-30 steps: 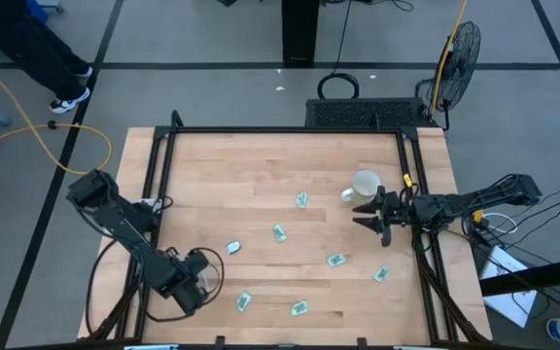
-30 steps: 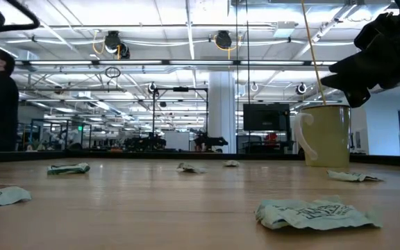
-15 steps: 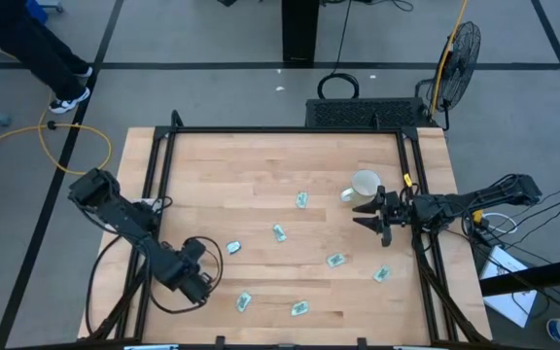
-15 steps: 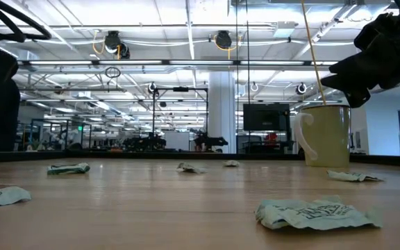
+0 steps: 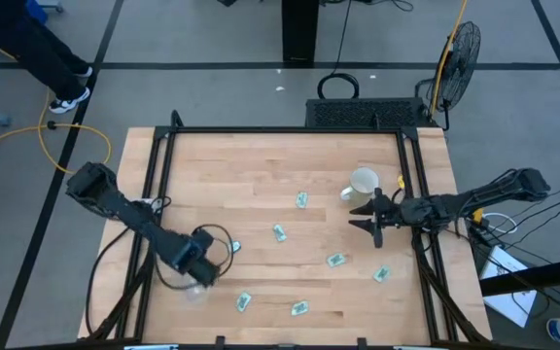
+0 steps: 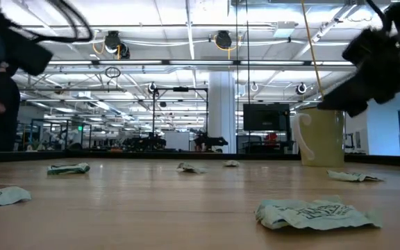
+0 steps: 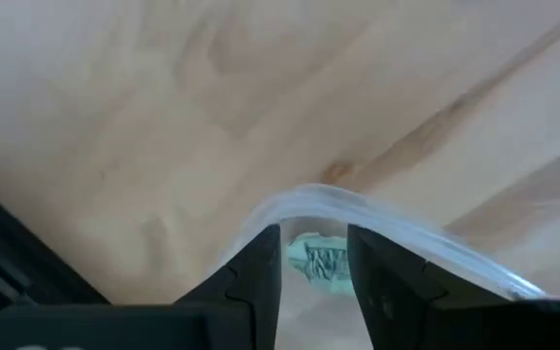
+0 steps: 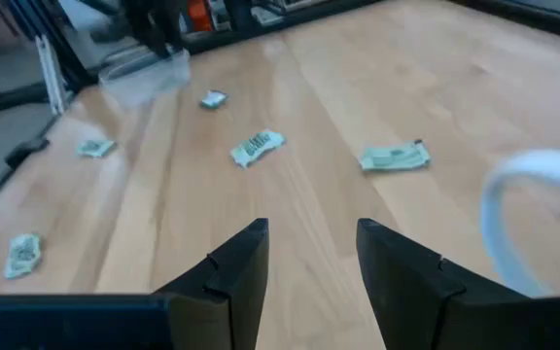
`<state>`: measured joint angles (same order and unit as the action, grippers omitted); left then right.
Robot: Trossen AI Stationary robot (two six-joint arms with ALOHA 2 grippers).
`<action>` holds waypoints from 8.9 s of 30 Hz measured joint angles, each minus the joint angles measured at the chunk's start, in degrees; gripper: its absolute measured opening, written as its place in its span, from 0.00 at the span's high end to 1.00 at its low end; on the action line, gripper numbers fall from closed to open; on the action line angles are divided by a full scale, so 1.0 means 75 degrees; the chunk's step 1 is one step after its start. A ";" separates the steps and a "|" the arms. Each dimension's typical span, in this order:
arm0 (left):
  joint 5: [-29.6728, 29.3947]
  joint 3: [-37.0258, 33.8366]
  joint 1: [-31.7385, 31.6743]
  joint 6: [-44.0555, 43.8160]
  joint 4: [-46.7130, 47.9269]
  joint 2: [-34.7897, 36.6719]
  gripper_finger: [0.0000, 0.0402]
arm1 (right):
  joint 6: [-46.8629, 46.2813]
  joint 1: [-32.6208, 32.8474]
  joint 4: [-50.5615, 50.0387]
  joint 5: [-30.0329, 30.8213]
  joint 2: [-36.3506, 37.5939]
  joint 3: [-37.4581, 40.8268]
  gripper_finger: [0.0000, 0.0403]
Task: Pick and place Stevia / Truvia into bins
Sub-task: Put the truvia packet into the transparent bin, then put the stevia packet into the transparent bin
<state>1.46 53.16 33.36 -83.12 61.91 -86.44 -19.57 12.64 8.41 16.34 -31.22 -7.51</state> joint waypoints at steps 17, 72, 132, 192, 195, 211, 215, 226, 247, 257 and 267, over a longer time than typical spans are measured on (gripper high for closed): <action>-0.4601 0.1448 -0.1168 0.3166 -0.0984 0.1487 0.68 | 0.0799 0.0067 0.0074 -0.0283 -0.5344 -0.2956 0.62; -0.2516 0.3104 0.0268 0.1624 0.1608 -0.0752 1.00 | 0.0906 0.0778 -0.0311 -0.1186 -0.5785 -0.3022 0.62; -0.1006 -0.0454 -0.1363 0.1890 -0.2093 -0.0760 0.84 | 0.1309 0.0589 -0.0348 -0.1189 -0.5785 -0.3013 0.62; -0.0853 0.0970 0.2702 -0.4397 0.0565 -0.0562 0.99 | 0.1305 0.0679 -0.0354 -0.1189 -0.5785 -0.3008 0.62; -0.0822 0.0635 0.2618 -0.4340 0.0339 -0.0562 0.96 | 0.1310 0.0679 -0.0351 -0.1180 -0.5785 -0.3008 0.62; -0.1374 0.0744 0.1634 -0.2566 0.0328 -0.0304 0.70 | 0.1520 0.0730 -0.1317 -0.1194 -0.5782 -0.3329 0.62; -0.2790 0.1299 0.1304 -0.1427 0.0323 -0.0114 0.70 | 0.0926 0.0935 -0.2216 -0.1231 -0.5782 -0.3541 0.62; -0.5296 0.1860 0.0119 0.1436 -0.0123 0.0000 0.70 | 0.0652 0.1653 -0.0950 -0.1390 -0.7088 -0.3550 0.62; -0.5197 0.1855 -0.1080 0.4071 -0.3156 -0.0025 0.70 | 0.2059 0.1088 0.0915 -0.0712 -0.7513 -0.3532 0.99; -0.4889 0.1845 -0.1381 0.8659 -0.5111 -0.0782 0.70 | 0.2935 -0.0069 0.3786 -0.1706 -0.7503 -0.3564 0.97; -0.5163 0.1844 -0.1806 1.1923 -0.7651 -0.2166 0.70 | 0.1783 -0.0738 0.4195 -0.2804 -0.7505 -0.3564 0.96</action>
<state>-37.27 66.99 19.81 6.30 4.53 -102.68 -6.20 7.11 39.87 -4.69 -87.50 -34.24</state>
